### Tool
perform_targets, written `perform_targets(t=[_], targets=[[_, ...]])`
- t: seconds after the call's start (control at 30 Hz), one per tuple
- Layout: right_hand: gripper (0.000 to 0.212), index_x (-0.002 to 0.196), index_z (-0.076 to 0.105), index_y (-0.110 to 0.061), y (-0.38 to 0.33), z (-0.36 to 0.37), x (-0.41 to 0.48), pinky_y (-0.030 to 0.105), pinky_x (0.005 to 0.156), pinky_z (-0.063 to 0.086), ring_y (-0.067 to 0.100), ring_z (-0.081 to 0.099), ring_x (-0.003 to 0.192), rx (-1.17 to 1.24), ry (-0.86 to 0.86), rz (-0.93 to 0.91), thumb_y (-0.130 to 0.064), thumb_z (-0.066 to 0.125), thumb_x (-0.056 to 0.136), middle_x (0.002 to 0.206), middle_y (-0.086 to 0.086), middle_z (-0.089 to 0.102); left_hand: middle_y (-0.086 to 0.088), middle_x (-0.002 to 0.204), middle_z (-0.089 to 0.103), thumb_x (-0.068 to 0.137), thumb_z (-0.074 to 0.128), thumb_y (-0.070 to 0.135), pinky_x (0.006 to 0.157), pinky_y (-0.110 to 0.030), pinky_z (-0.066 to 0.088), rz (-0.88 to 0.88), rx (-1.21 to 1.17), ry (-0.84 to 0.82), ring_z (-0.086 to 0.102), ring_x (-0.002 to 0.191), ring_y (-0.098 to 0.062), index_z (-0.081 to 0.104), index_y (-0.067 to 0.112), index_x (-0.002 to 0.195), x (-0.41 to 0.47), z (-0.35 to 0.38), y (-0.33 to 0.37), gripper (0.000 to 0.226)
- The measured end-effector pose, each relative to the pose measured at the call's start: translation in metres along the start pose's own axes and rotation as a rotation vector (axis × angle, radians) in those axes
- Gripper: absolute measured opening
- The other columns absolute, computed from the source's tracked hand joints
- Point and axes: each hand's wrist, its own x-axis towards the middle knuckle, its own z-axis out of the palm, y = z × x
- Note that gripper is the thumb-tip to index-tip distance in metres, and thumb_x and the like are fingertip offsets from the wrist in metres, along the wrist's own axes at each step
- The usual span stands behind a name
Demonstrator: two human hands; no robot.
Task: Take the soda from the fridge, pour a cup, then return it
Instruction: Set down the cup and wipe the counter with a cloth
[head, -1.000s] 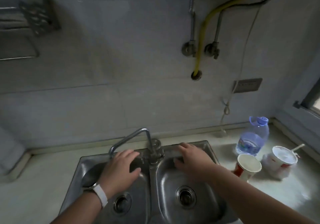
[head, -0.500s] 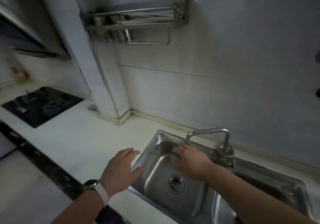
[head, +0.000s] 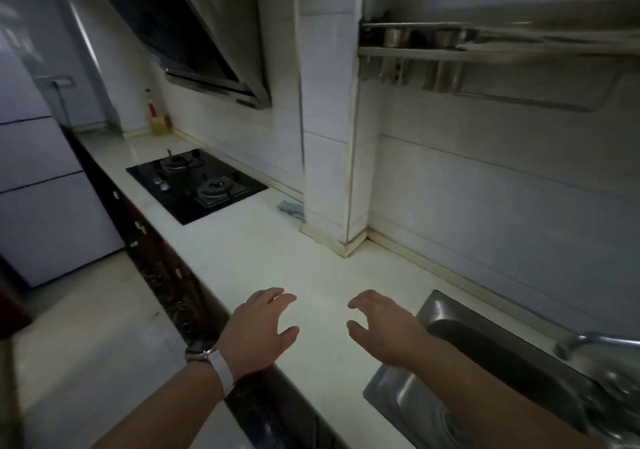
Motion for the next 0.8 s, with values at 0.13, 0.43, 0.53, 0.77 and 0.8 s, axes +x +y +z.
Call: perform_targets(t=[0.13,0.43,0.53,0.77,0.8], targets=[[0.046,0.138,0.048,-0.028,-0.066,0.026,0.057,0.031,0.102,0.04,0.012,0.045,0.128,0.0,-0.022,-0.046,-0.046,0.045,0.096,0.143,-0.011,0.043,0.007,0.154,0.034,0.09,0.053,0.049,0.114,-0.031,0.029,-0.075,-0.011,0.021,0.027,0.141,-0.013,0.038,0.031,0.145,-0.004,-0.027,-0.081,0.06],[0.044,0.137,0.048,-0.028,-0.168,0.056,0.154,0.03,0.098,0.042,0.01,0.049,0.121,-0.012,-0.069,-0.137,-0.045,0.046,0.096,0.142,-0.012,0.044,0.003,0.152,0.036,0.09,0.053,0.05,0.112,-0.033,0.032,-0.211,-0.022,0.074,0.03,0.14,-0.017,0.04,0.029,0.145,-0.014,-0.072,-0.2,0.06],[0.045,0.137,0.049,-0.028,-0.184,0.064,0.178,0.03,0.098,0.043,0.01,0.049,0.121,-0.025,-0.088,-0.168,-0.046,0.046,0.096,0.141,-0.012,0.045,0.004,0.151,0.038,0.09,0.054,0.049,0.111,-0.031,0.032,-0.256,-0.029,0.081,0.033,0.138,-0.017,0.04,0.029,0.144,-0.016,-0.075,-0.227,0.059],[0.044,0.136,0.05,-0.027,-0.196,0.095,0.249,0.031,0.099,0.042,0.011,0.047,0.123,-0.009,-0.142,-0.211,-0.046,0.044,0.096,0.139,-0.011,0.046,0.005,0.153,0.035,0.091,0.053,0.051,0.114,-0.028,0.028,-0.294,-0.027,0.054,0.03,0.14,-0.015,0.038,0.03,0.146,0.012,-0.073,-0.274,0.061],[0.045,0.136,0.05,-0.027,-0.197,0.102,0.263,0.031,0.099,0.042,0.011,0.046,0.124,-0.002,-0.15,-0.214,-0.047,0.045,0.096,0.14,-0.011,0.045,0.005,0.154,0.035,0.091,0.052,0.051,0.114,-0.027,0.027,-0.302,-0.023,0.041,0.03,0.14,-0.014,0.037,0.03,0.146,0.02,-0.072,-0.282,0.061]])
